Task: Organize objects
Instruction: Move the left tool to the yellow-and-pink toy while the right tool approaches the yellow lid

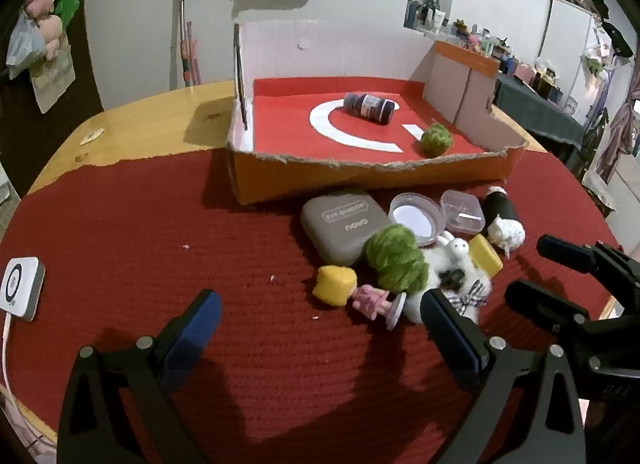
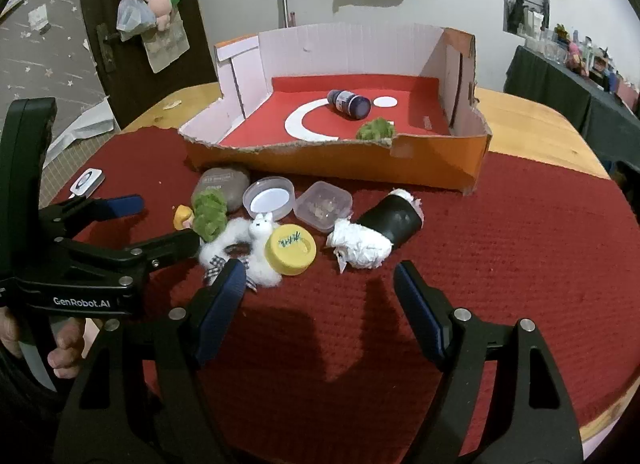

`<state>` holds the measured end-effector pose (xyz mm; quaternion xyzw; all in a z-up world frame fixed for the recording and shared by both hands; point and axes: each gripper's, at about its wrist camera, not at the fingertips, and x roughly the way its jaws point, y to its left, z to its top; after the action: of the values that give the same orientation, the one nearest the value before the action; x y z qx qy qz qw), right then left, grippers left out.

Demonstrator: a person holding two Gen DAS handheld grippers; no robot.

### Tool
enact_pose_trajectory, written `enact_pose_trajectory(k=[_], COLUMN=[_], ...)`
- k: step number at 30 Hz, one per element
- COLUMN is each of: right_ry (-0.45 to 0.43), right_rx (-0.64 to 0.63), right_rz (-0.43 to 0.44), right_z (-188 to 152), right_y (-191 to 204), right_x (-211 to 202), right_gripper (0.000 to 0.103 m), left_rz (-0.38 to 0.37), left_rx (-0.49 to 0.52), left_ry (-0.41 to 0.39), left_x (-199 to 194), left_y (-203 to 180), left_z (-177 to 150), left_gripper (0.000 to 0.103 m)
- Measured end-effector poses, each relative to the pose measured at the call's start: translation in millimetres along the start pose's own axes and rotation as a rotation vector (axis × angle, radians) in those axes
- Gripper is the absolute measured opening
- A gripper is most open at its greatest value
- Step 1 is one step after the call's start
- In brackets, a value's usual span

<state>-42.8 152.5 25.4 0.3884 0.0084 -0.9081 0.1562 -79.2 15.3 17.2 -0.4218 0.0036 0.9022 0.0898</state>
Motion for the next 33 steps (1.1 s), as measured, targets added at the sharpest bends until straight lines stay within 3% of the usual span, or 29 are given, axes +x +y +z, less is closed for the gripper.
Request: enact_pose_trajectory(k=[4, 8, 12, 25, 31, 33], right_ry=[0.008, 0.021, 0.031, 0.020, 0.016, 0.018], right_rx=[0.005, 0.033, 0.061, 0.085, 0.073, 0.069], right_rz=[-0.001, 0.040, 0.093, 0.106, 0.112, 0.114], right_z=[-1.4, -1.9, -2.5, 7.2, 13.4, 14.3], right_y=[-1.0, -4.4, -5.3, -6.2, -3.5, -3.8], right_x=[2.5, 5.7, 10.1, 22.5, 28.7, 30.5], right_gripper=[0.075, 0.054, 0.046, 0.041, 0.041, 0.037], left_rz=[0.001, -0.005, -0.008, -0.029, -0.067, -0.081], left_rx=[0.001, 0.000, 0.011, 0.054, 0.066, 0.073], left_ry=[0.010, 0.015, 0.010, -0.021, -0.027, -0.028], left_x=[4.1, 7.7, 9.0, 8.4, 9.4, 9.1], left_y=[2.4, 4.4, 3.8, -3.3, -5.8, -8.0], left_z=[-1.2, -1.6, 0.1, 1.3, 3.7, 4.2], left_gripper=[0.101, 0.101, 0.100, 0.086, 0.075, 0.067])
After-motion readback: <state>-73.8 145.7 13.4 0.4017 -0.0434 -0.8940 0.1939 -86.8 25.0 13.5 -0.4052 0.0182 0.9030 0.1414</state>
